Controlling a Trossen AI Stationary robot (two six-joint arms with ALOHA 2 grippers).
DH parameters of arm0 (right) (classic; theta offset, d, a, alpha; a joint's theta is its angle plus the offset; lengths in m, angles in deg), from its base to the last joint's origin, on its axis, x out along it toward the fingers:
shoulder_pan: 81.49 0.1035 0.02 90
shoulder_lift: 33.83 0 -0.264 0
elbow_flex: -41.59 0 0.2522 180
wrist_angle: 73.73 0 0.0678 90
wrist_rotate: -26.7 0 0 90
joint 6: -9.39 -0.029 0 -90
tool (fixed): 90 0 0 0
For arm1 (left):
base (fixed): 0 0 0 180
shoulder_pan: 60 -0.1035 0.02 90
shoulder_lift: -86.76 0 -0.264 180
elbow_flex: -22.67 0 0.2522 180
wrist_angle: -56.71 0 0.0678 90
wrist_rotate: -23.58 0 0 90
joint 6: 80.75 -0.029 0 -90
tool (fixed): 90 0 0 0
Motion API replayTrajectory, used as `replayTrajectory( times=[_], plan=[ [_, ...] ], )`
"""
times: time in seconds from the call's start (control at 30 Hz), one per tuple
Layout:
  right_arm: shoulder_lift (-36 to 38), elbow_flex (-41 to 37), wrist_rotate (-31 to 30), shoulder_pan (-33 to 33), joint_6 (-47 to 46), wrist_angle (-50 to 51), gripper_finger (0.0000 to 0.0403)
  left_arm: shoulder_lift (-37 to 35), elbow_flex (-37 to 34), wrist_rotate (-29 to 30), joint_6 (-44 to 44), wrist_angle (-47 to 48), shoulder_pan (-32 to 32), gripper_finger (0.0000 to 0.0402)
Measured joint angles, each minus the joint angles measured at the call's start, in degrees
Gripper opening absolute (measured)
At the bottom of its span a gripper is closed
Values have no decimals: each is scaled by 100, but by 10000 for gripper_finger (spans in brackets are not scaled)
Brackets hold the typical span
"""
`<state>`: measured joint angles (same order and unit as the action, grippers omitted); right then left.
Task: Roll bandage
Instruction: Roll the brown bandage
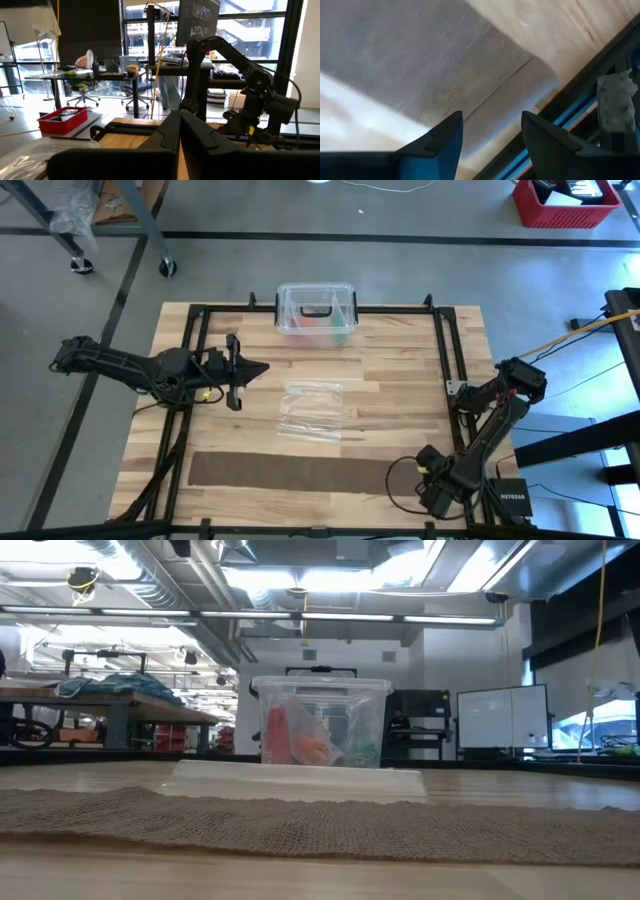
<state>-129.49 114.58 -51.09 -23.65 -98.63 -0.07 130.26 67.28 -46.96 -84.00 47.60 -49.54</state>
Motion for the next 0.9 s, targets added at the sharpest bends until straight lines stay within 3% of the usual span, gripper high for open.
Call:
replayTrajectory(
  times=[0.23, 0.4, 0.7, 0.9],
  plan=[
    [-2, -353, 496, -48, -267, -259, 205, 1, 0, 0, -11, 4, 2, 4],
    [2, -580, 490, -48, -278, -792, 205, 1, 0, 0, 13, 26, 5, 4],
    [13, -632, -291, -33, -237, -826, 205, 1, 0, 0, 32, 64, 6, 4],
    [-170, -627, -459, -35, -275, -699, 205, 3, 0, 0, 33, 92, 7, 4]
  ],
)
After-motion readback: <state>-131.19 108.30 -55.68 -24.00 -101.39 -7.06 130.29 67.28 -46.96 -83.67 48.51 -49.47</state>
